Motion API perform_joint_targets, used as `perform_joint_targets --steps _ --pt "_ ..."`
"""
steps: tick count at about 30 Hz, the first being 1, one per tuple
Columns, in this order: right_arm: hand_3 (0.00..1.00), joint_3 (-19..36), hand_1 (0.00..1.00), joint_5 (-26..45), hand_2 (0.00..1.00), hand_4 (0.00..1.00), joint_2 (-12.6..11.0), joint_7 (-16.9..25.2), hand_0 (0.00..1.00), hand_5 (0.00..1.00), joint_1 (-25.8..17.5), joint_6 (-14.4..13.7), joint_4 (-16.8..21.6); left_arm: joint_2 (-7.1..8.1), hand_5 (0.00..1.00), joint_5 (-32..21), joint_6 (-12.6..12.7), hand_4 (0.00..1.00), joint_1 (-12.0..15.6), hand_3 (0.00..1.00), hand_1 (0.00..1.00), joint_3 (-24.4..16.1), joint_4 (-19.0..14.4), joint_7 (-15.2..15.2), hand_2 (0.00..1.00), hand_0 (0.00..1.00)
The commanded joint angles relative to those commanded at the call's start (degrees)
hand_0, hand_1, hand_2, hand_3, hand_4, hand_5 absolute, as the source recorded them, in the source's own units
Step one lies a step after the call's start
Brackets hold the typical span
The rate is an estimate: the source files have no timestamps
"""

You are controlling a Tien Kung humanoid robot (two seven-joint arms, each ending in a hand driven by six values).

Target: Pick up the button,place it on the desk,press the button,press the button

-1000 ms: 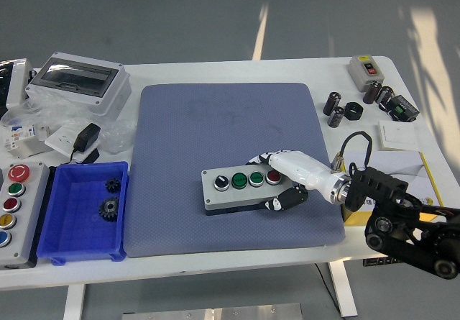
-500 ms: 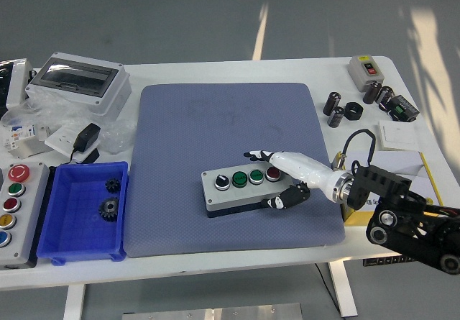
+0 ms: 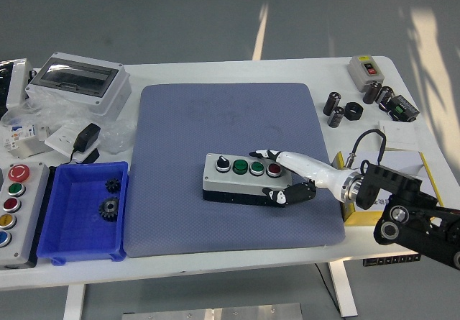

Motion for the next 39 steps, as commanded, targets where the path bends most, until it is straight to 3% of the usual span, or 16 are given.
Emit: perform_joint_targets --steps 18,39 --pt "0.998 -0.85 0.948 -0.79 0.971 0.472 -0.53 0.59 0.981 0.002 0.63 -0.39 0.03 -0.13 0.19 -0.16 -0.03 0.614 0.05 0.598 0.574 0.23 0.0 0.06 0.551 0.624" --pt "0.998 -0.68 0.962 -0.45 0.986 0.51 -2.74 0.76 0.994 0.002 2.37 1.7 1.23 0.2 0.167 0.54 -0.14 0.597 -0.06 0.595 0.567 0.02 0.0 0.27 0.55 0.623"
